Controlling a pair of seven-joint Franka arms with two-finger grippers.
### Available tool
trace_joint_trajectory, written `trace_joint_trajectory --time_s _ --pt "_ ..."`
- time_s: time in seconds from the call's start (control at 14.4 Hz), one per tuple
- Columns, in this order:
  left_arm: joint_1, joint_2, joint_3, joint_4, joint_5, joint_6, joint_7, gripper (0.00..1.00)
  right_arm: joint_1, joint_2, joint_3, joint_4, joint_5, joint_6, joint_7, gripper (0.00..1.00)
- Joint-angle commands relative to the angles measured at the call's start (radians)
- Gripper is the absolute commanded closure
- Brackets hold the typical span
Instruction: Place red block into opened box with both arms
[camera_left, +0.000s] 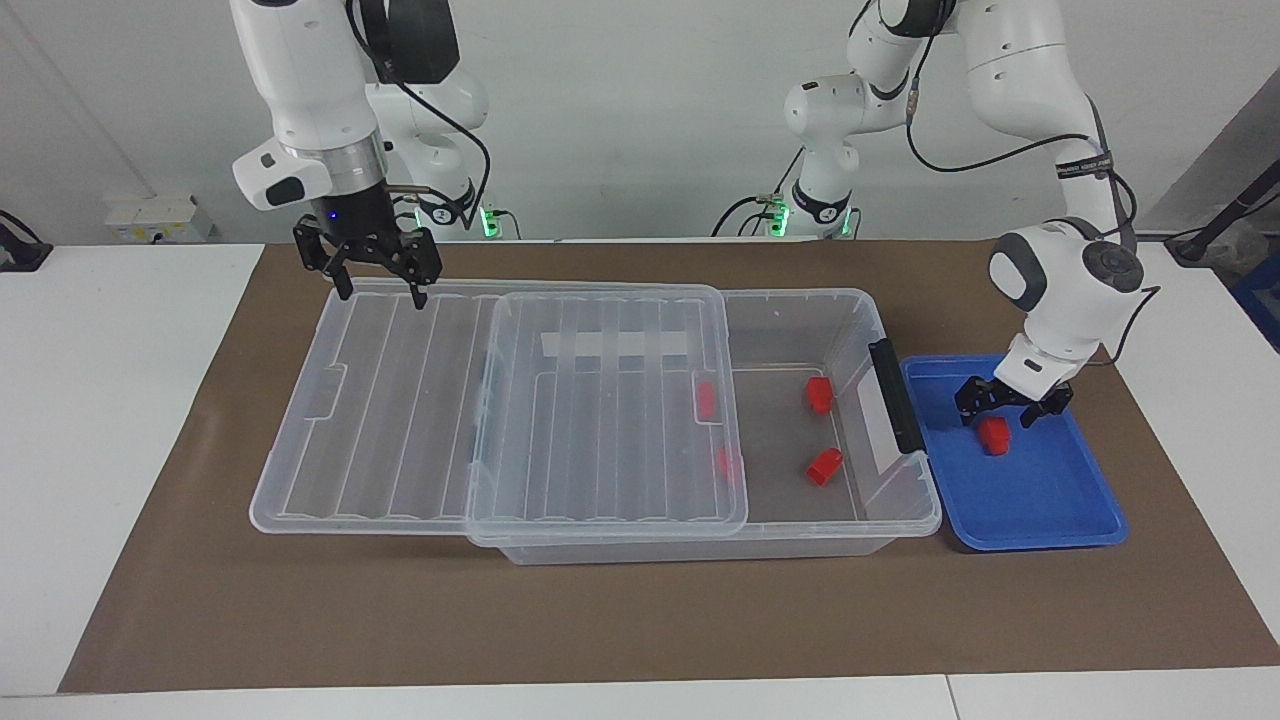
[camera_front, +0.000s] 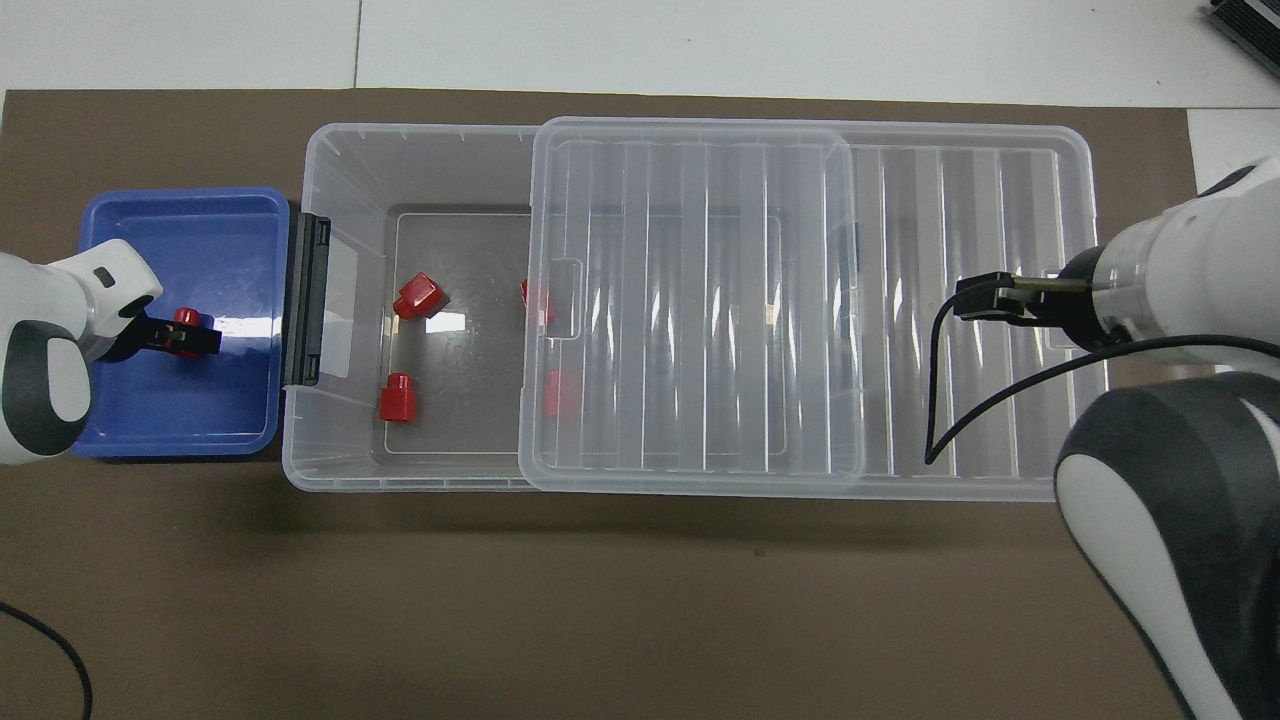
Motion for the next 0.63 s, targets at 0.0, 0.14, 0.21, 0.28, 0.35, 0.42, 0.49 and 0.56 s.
trace_joint_trajectory --time_s 0.0,0.14,0.21,0.28,0.35,0.42,0.49,0.56 --pt "0.012 0.002 -0.002 -0.019 0.008 0.04 0.015 0.01 -0.015 0.043 0.003 0.092 0.025 -0.07 0.018 0.03" --pt "0.012 0.003 -0.002 -0.019 0.008 0.042 0.017 0.05 -0.022 0.024 -0.001 0.057 0.027 -0.076 0.017 0.02" --pt "0.012 0.006 -0.002 -0.019 0.008 0.046 0.017 0.06 -0.022 0.015 -0.003 0.043 0.027 -0.079 0.017 0.01" --pt "0.012 0.011 -0.002 -0.02 0.008 0.055 0.017 0.06 -0.023 0.006 -0.003 0.028 0.027 -0.098 0.014 0.01" --pt "0.012 0.012 -0.002 -0.02 0.008 0.059 0.017 0.07 -0.023 -0.002 -0.004 0.014 0.027 -0.109 0.012 0.01" --pt "0.012 0.012 -0.002 -0.02 0.008 0.059 0.017 0.07 -0.023 -0.005 -0.004 0.011 0.028 -0.11 0.009 0.01" --pt "0.012 0.012 -0.002 -0.02 0.008 0.059 0.018 0.08 -0.026 -0.009 -0.006 -0.003 0.028 -0.112 0.0 0.01" --pt "0.012 0.012 -0.002 -0.026 0.008 0.062 0.019 0.08 -0.038 -0.014 -0.006 -0.012 0.03 -0.107 -0.008 0.01"
